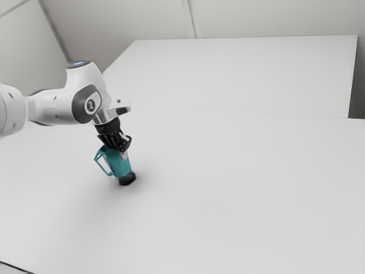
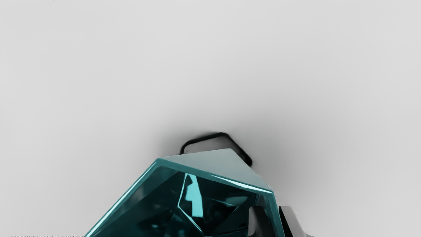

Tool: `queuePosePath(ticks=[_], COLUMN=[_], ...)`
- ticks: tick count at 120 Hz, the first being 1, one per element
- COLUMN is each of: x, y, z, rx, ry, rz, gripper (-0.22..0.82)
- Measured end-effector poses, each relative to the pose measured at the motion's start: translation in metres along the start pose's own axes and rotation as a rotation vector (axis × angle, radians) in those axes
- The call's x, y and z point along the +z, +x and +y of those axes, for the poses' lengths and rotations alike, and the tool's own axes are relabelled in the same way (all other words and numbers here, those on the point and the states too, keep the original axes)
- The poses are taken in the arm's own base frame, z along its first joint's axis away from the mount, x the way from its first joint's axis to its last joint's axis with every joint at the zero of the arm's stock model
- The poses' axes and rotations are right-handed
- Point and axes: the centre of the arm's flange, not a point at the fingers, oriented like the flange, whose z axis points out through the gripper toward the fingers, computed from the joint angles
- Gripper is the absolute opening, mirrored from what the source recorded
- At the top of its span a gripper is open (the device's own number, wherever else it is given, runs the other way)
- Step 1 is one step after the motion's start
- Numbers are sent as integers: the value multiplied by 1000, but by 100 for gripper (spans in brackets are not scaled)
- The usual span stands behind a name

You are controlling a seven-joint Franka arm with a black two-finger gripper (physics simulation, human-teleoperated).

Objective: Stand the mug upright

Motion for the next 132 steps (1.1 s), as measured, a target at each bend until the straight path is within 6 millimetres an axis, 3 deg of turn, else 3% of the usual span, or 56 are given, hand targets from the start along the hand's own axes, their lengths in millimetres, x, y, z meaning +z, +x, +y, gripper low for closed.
queuePosePath(ticks=[24, 74, 115, 120, 132], x=[7, 33, 43, 45, 46], y=[4, 11, 13, 13, 13], z=[10, 3, 2, 2, 2], rx=[-20, -127, -186, -192, -202], ry=[68, 106, 110, 109, 105], rz=[-5, -5, -8, -9, -9], gripper=[-15, -15, -16, -13, 10])
